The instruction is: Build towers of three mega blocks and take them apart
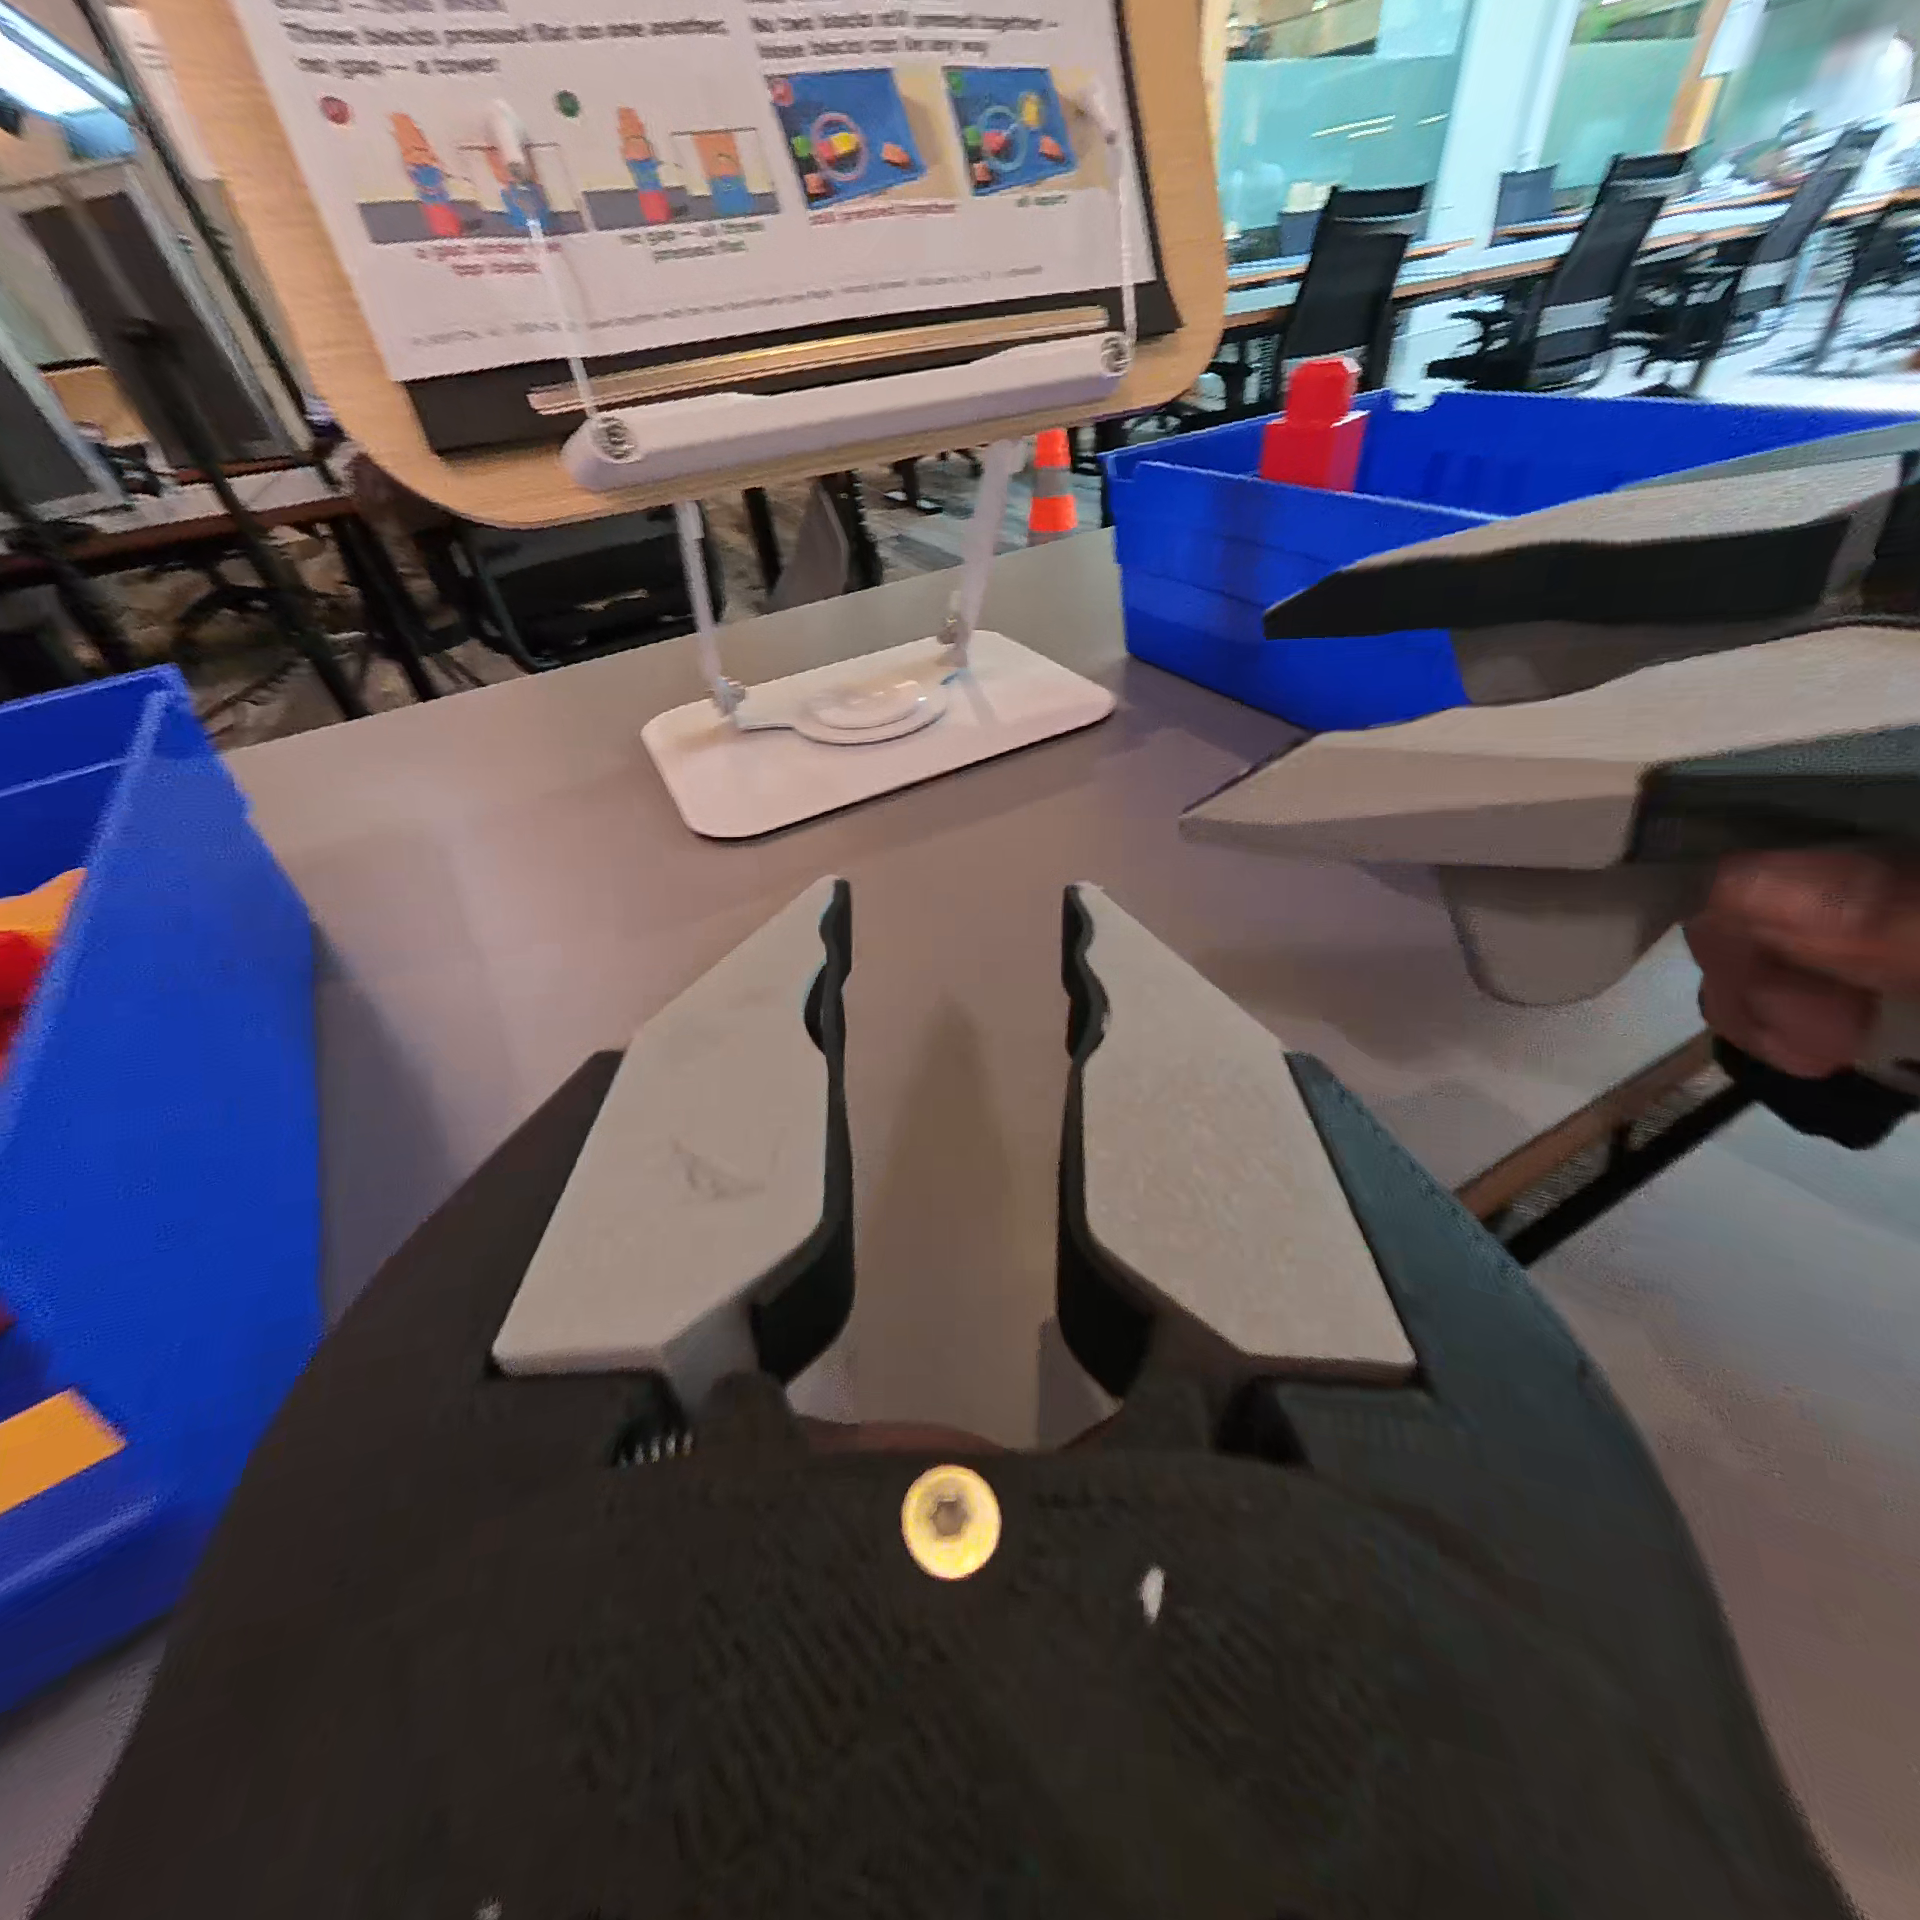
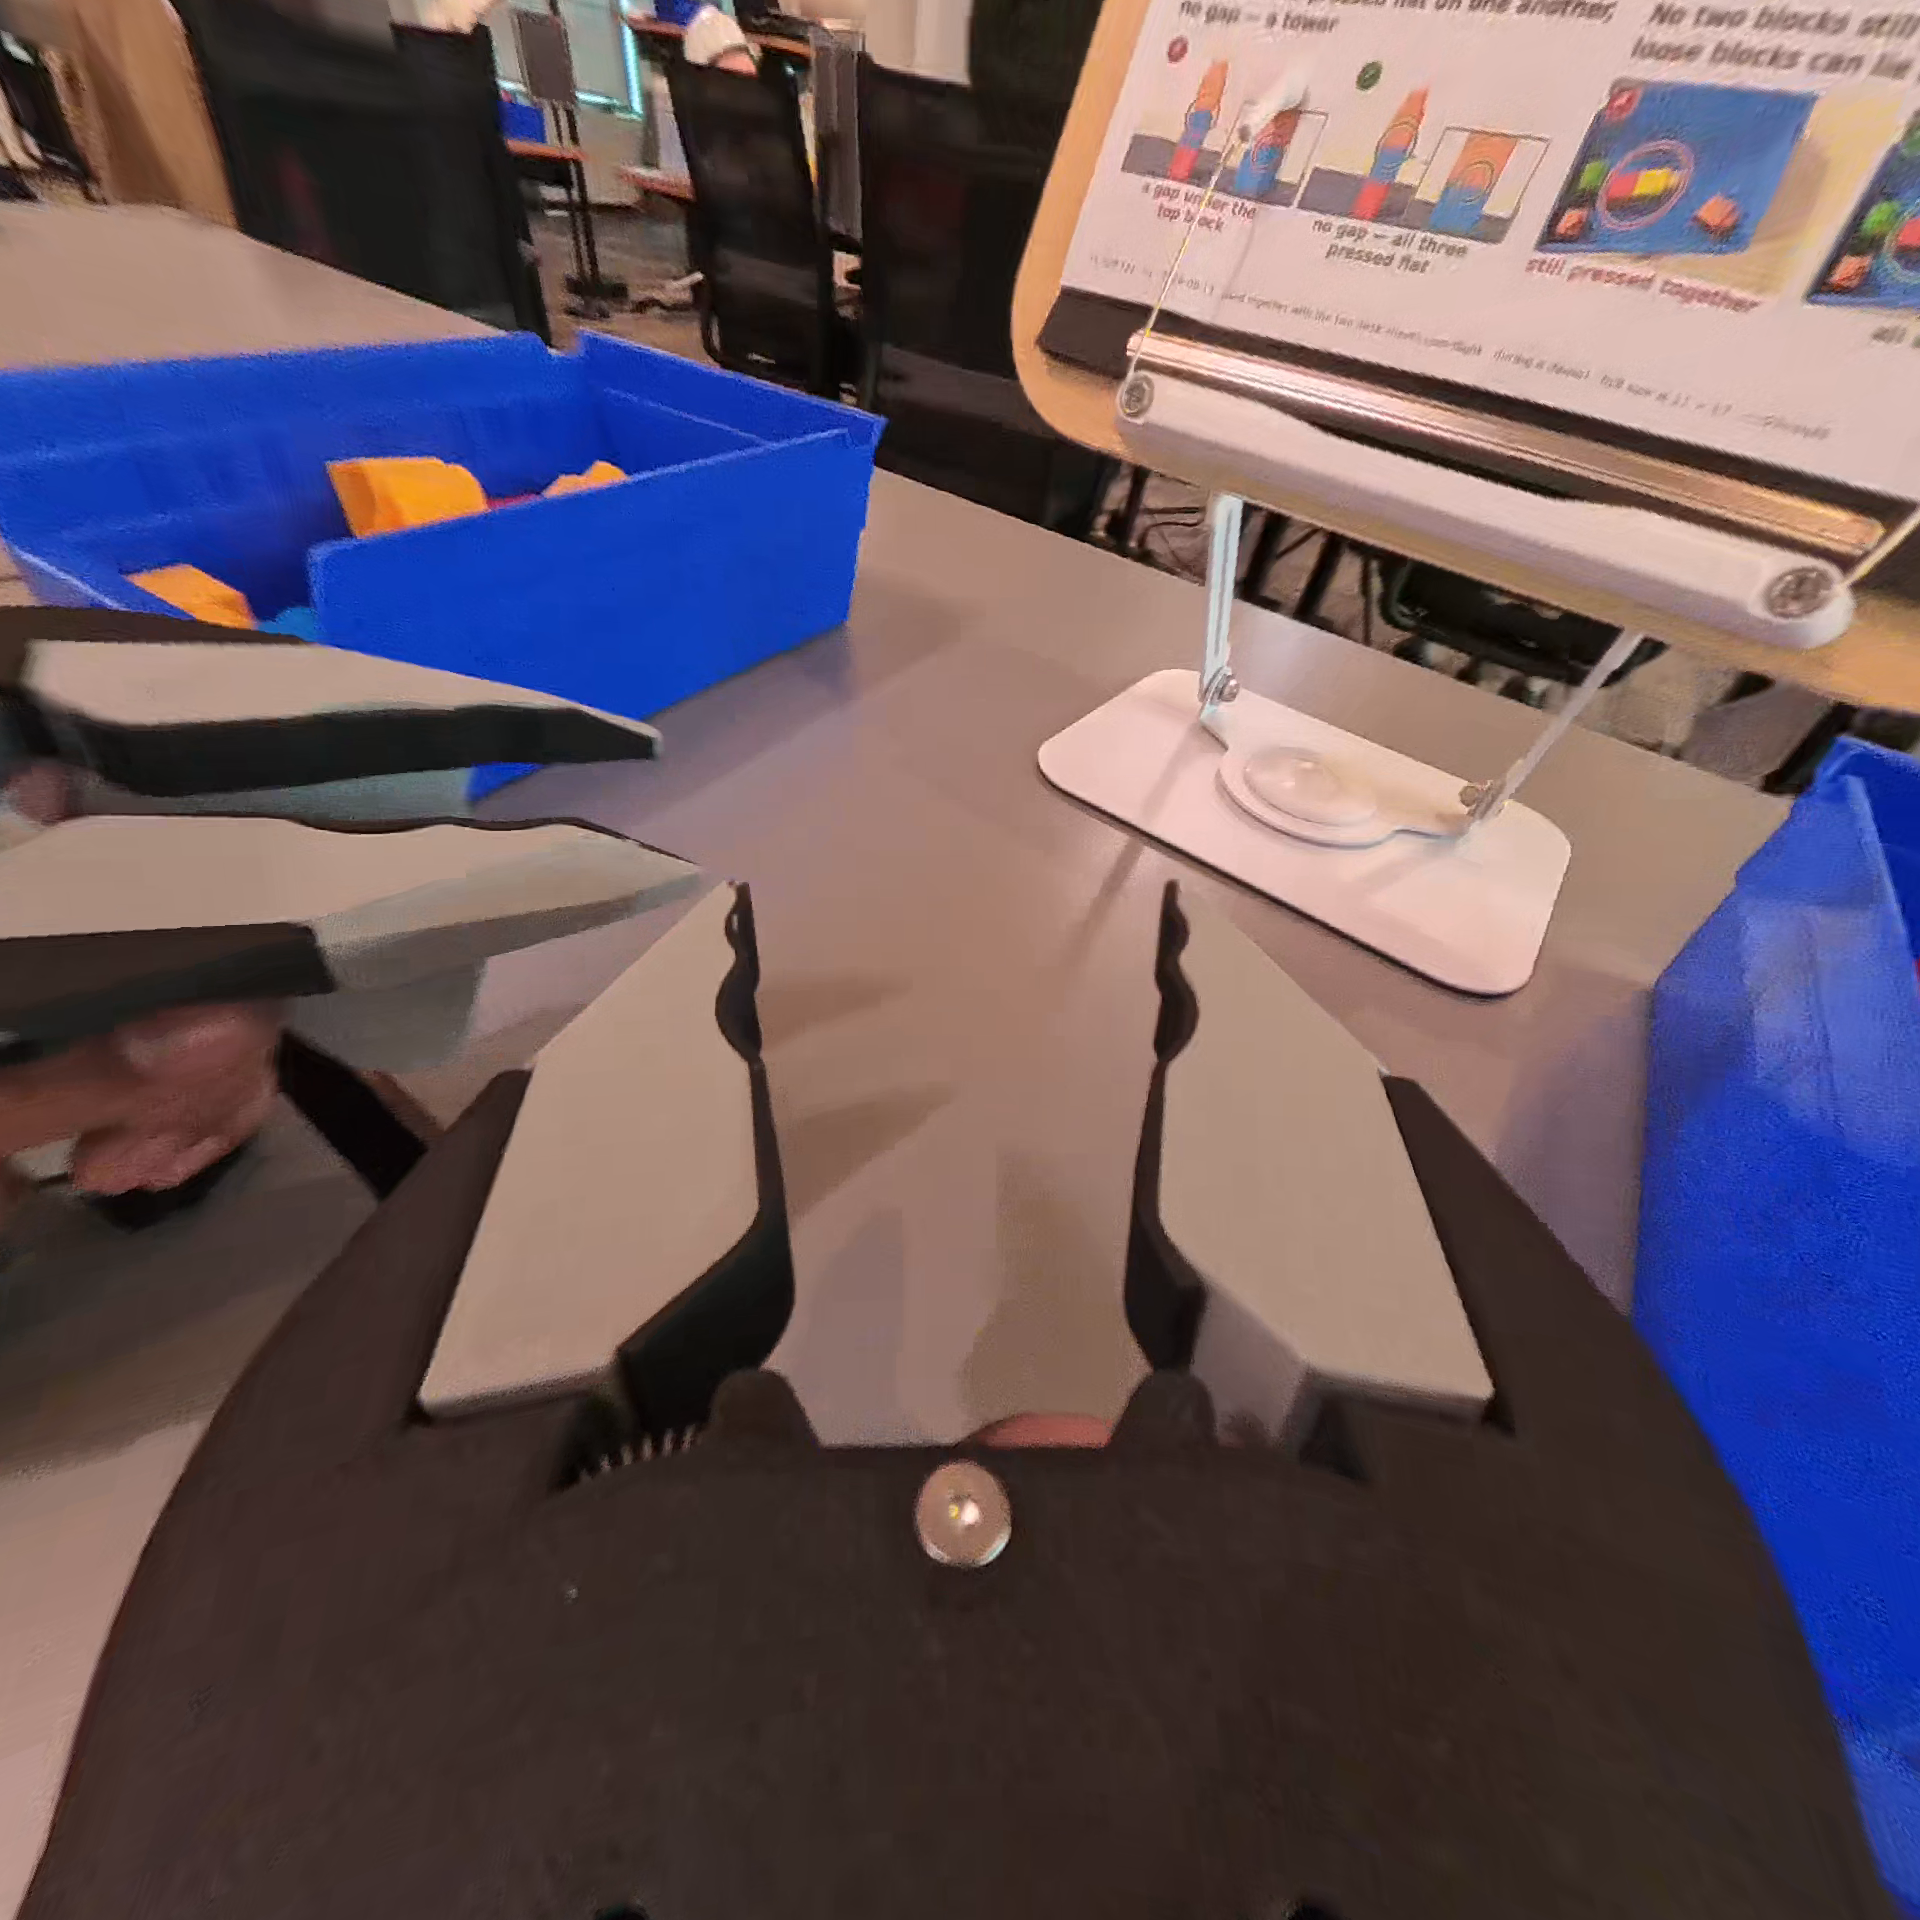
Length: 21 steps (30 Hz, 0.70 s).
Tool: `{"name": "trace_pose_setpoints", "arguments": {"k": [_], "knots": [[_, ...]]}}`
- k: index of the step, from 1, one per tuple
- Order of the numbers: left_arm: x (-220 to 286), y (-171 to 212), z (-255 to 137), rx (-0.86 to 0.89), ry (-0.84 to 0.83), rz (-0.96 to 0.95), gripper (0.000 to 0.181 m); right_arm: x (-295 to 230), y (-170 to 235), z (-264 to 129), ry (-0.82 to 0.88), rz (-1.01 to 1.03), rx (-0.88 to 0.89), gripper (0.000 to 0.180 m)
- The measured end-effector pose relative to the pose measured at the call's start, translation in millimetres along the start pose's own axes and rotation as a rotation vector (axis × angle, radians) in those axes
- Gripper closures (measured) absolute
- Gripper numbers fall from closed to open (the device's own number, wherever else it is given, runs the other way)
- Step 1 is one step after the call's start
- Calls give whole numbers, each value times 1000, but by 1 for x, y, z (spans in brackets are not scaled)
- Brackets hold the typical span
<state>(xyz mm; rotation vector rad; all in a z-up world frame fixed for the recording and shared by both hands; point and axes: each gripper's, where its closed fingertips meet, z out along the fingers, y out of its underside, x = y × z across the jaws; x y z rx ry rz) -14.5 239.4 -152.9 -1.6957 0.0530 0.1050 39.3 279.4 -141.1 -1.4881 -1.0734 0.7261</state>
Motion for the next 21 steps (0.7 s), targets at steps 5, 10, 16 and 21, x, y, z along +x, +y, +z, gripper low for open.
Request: {"name": "trace_pose_setpoints", "arguments": {"k": [5, 10, 16, 21], "knots": [[-28, 4, -8, -18, -166, 36, 140, 7, 19, 38, 73, -53, -81, 100], [-43, 6, -16, -23, -215, -29, 131, 9, 40, 50, 61, -54, -173, 102], [-55, 4, -18, -7, -253, -34, 130, -19, 30, 33, -66, -40, -128, 141], [-51, 6, -17, -19, -252, -24, 127, -17, 32, 26, -36, -76, -142, 114]]}}
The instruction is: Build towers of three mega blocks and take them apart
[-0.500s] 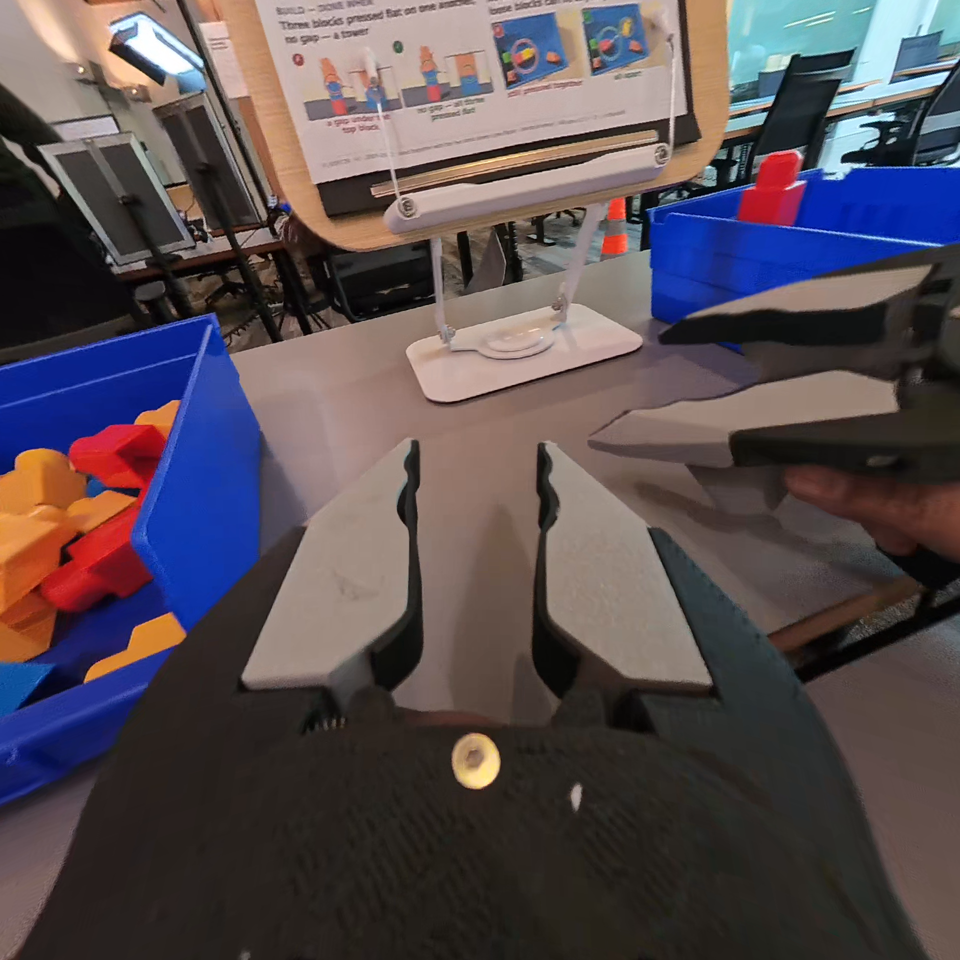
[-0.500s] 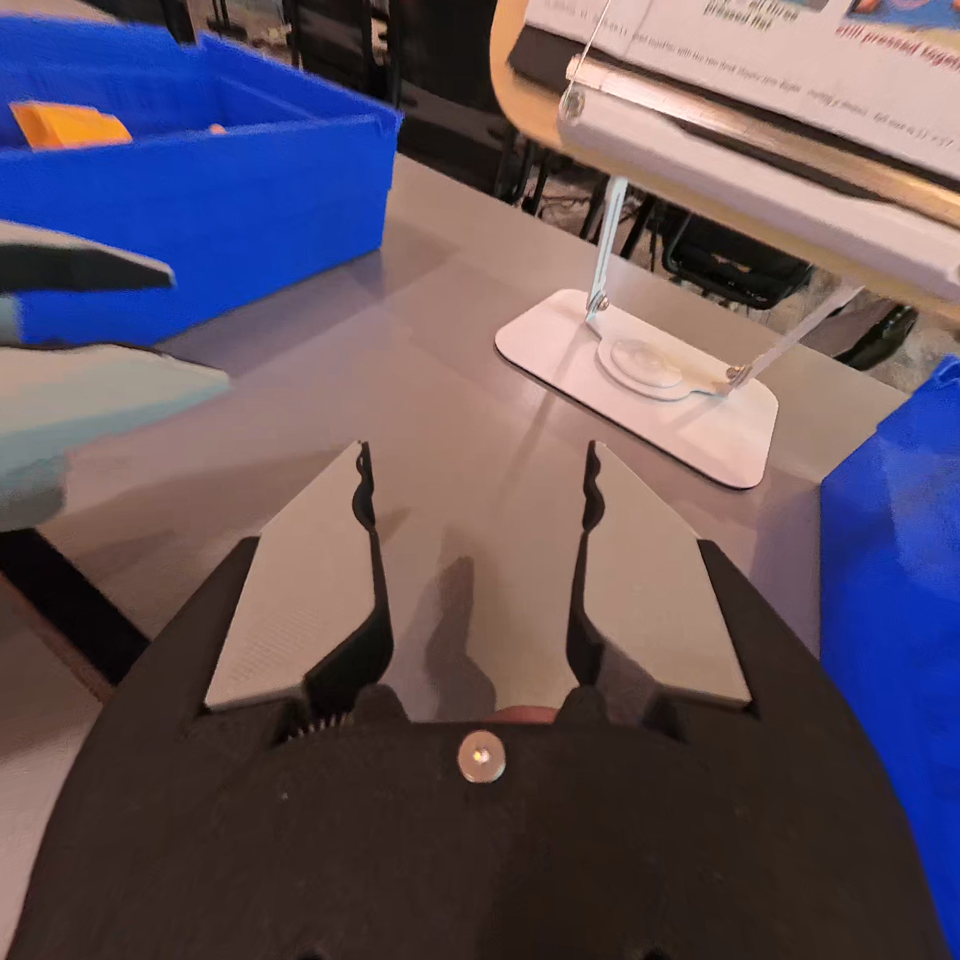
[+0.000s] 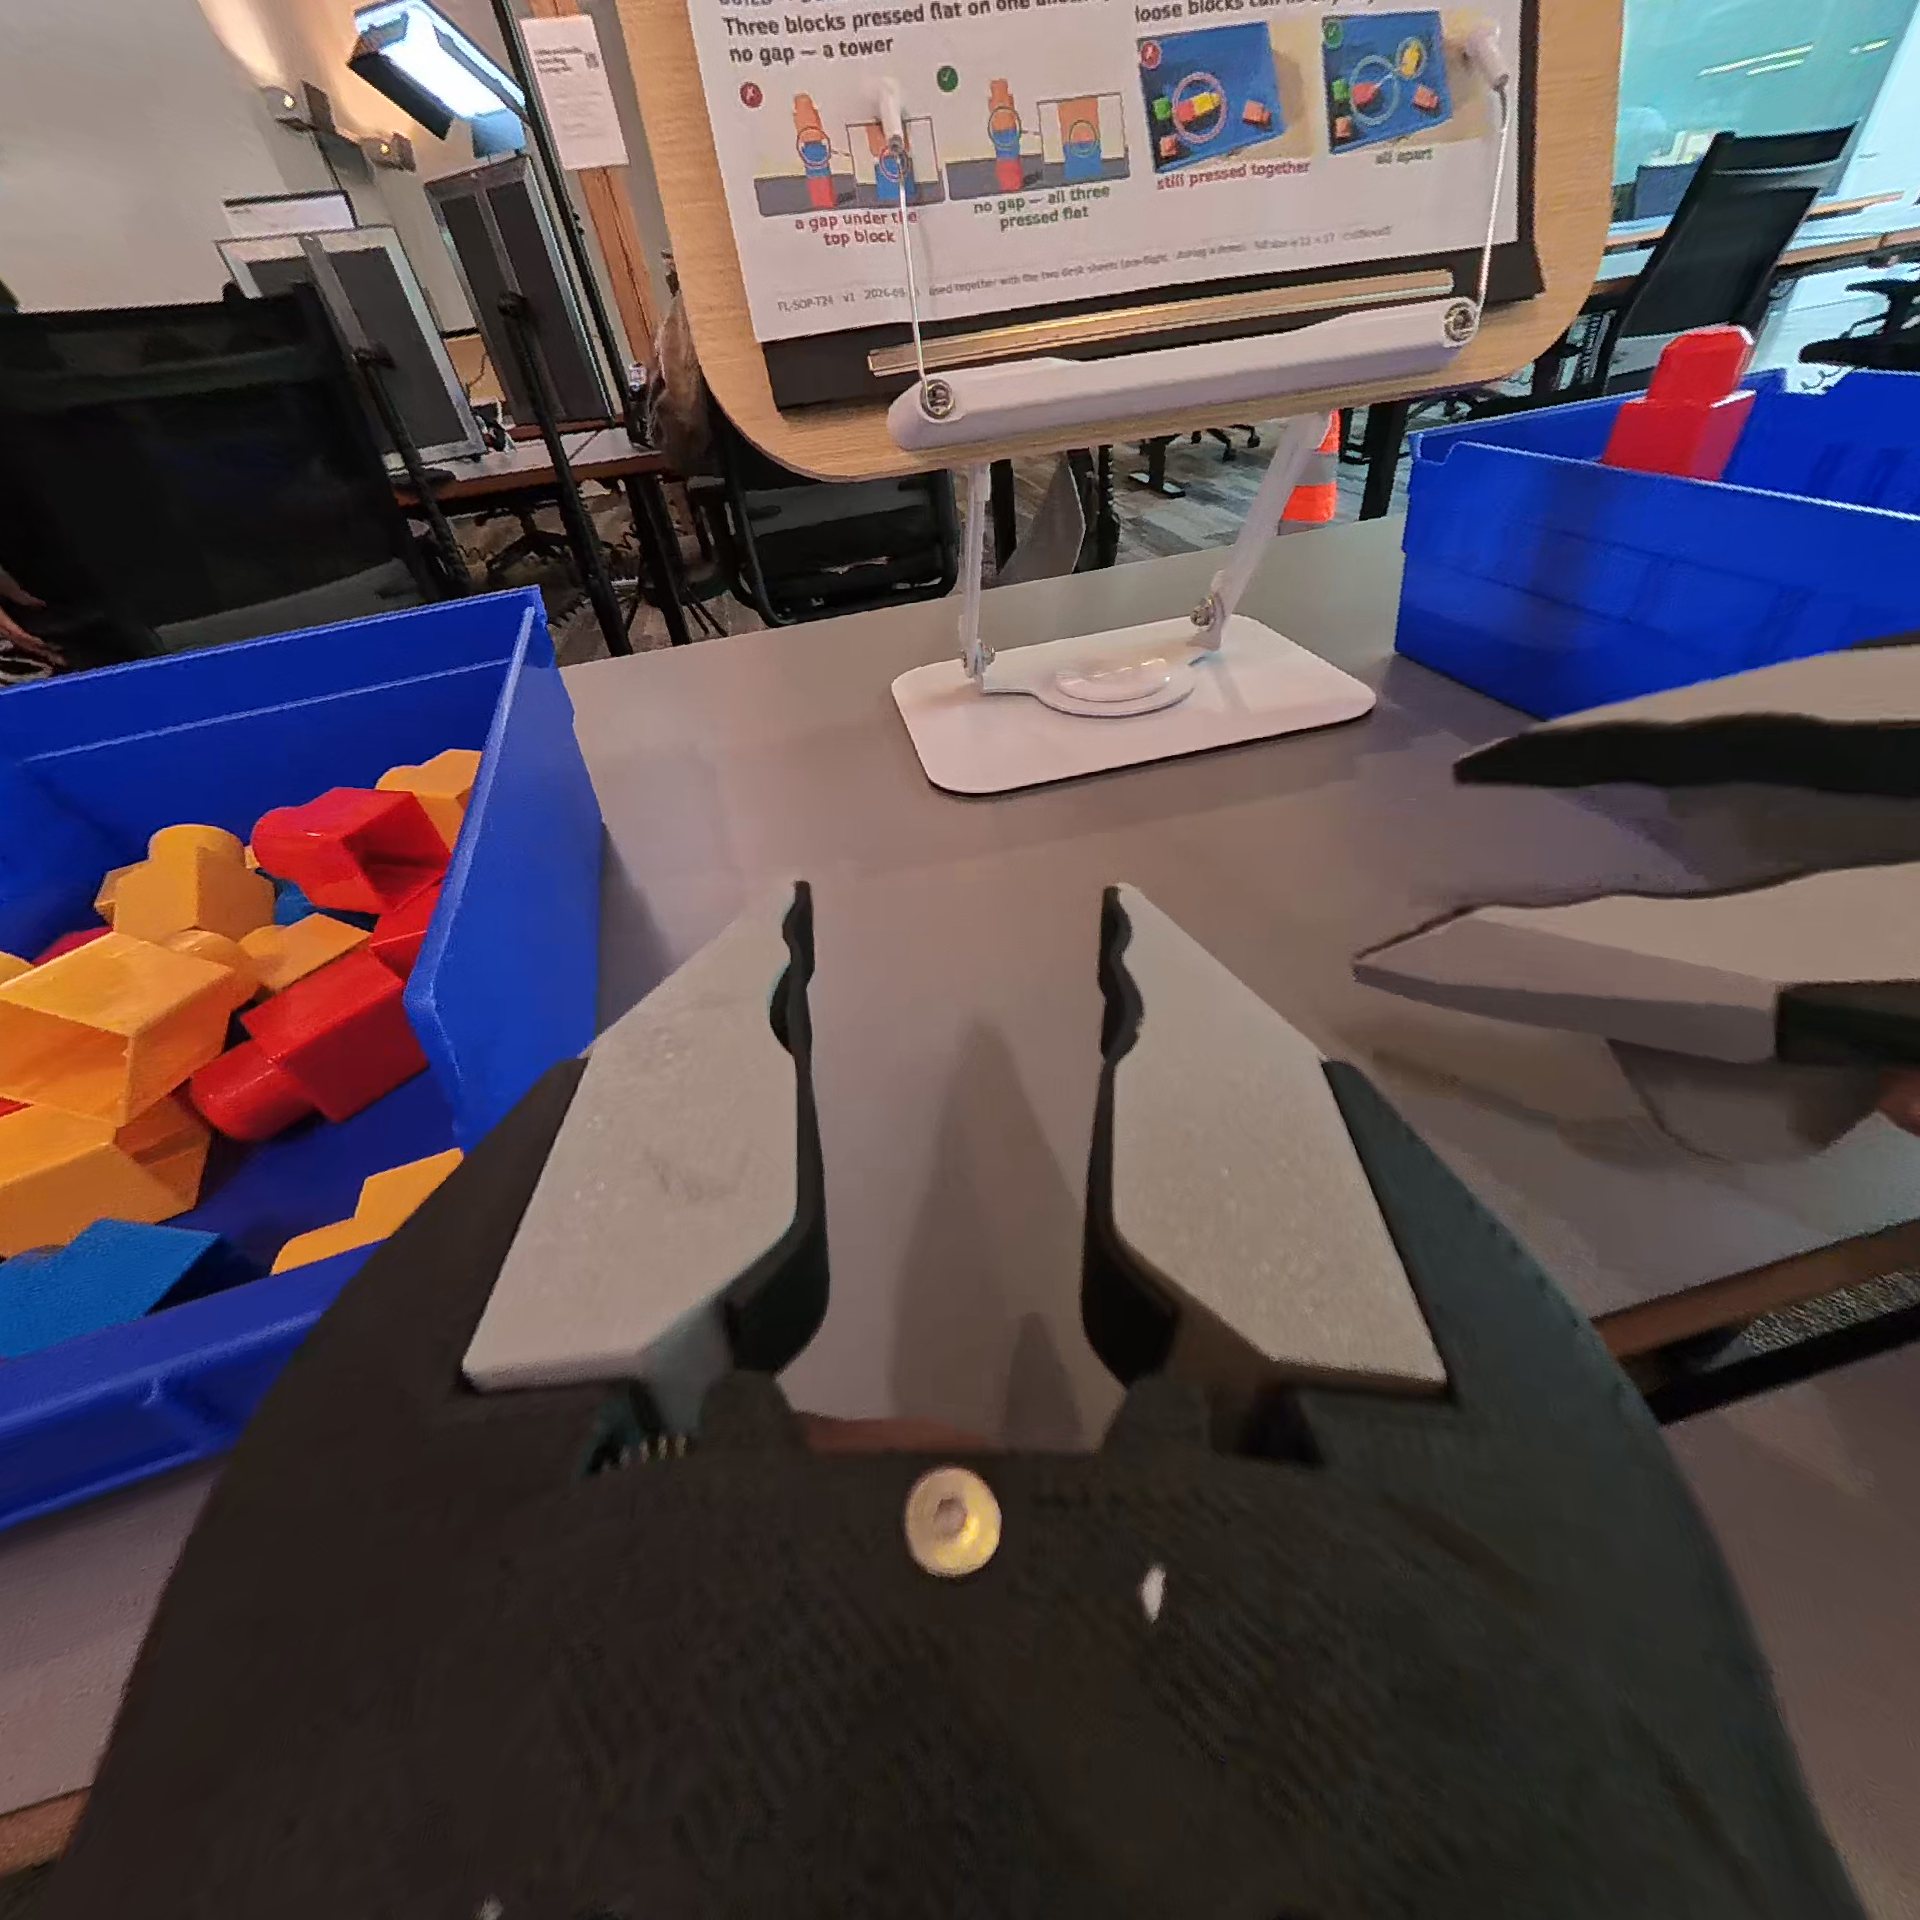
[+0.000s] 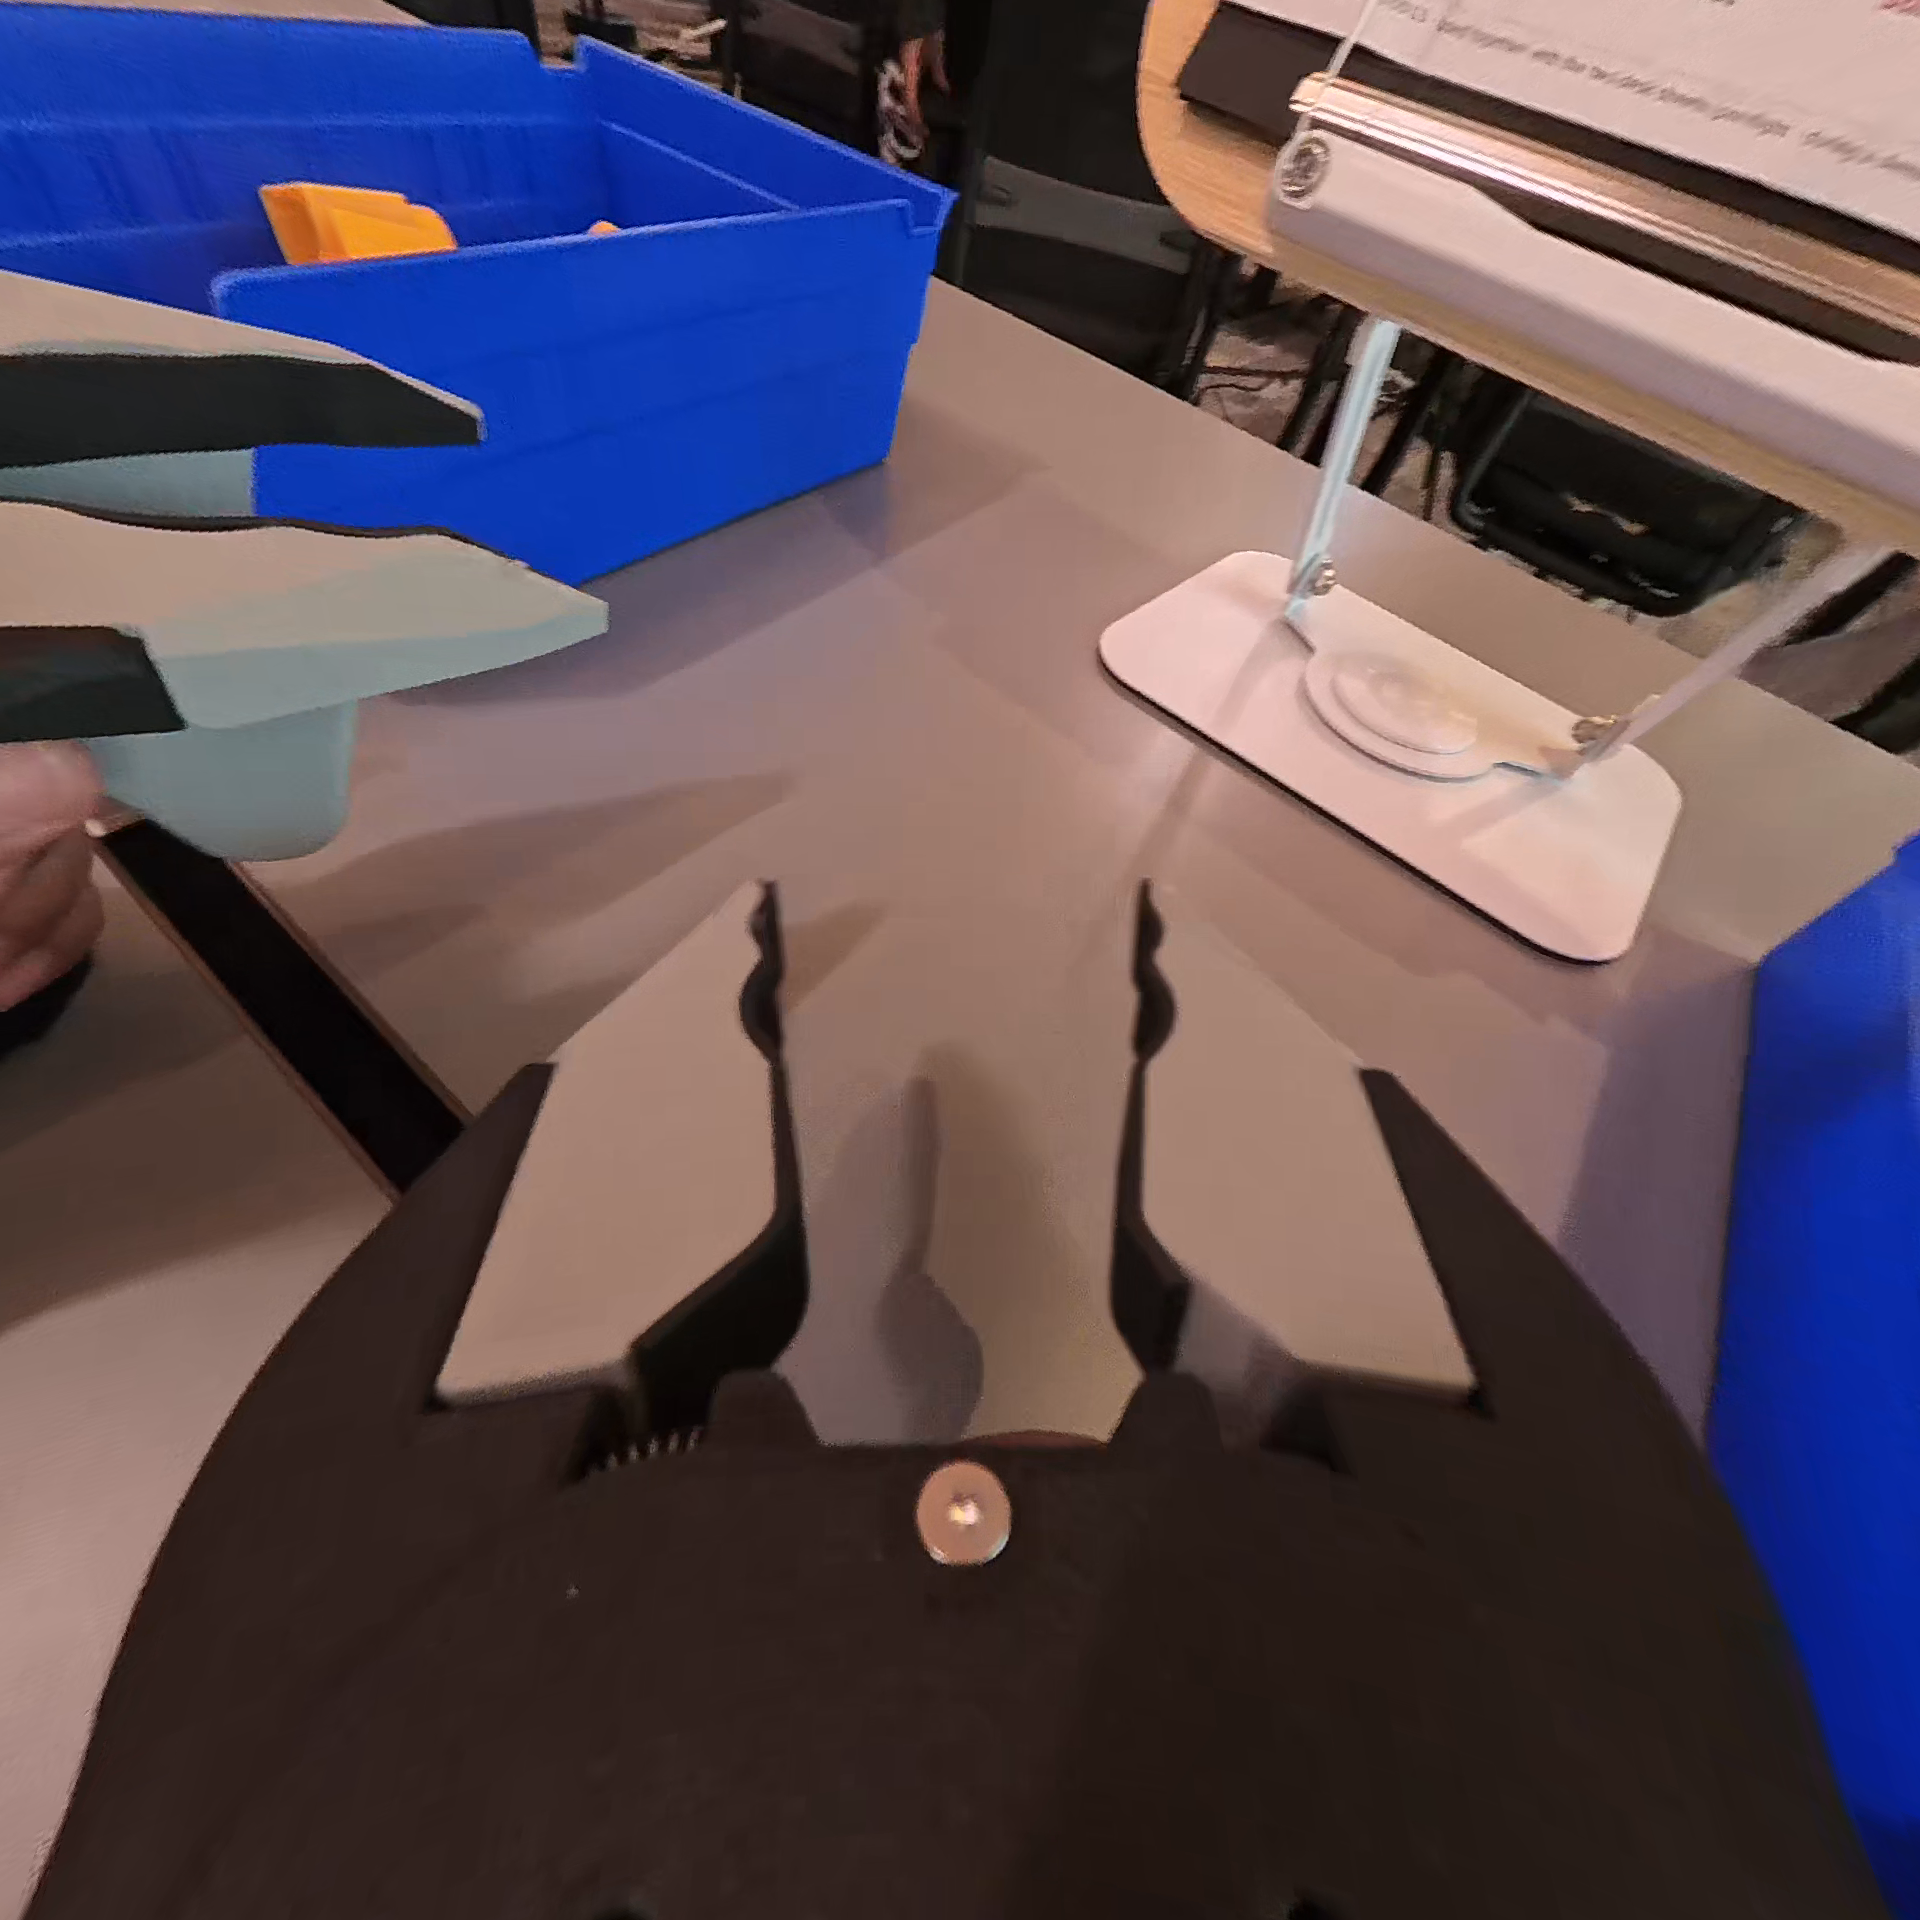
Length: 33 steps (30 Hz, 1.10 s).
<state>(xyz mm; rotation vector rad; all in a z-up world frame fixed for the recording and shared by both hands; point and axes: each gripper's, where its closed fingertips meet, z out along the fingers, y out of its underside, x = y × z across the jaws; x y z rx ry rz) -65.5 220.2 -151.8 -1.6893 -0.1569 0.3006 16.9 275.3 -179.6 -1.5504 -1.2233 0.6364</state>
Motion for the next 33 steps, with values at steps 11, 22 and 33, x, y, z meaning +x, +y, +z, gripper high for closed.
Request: {"name": "trace_pose_setpoints", "arguments": {"k": [11, 22, 33], "knots": [[6, 1, 1, -11, 18, -2, 120, 13, 6, -5, -6, 85, 10, 101], [11, 1, 2, -16, 30, 16, 120, 10, 6, -6, -7, 45, 11, 108], [6, 4, 5, -31, 33, -31, 120, 10, 6, -6, -14, 57, 10, 111]]}}
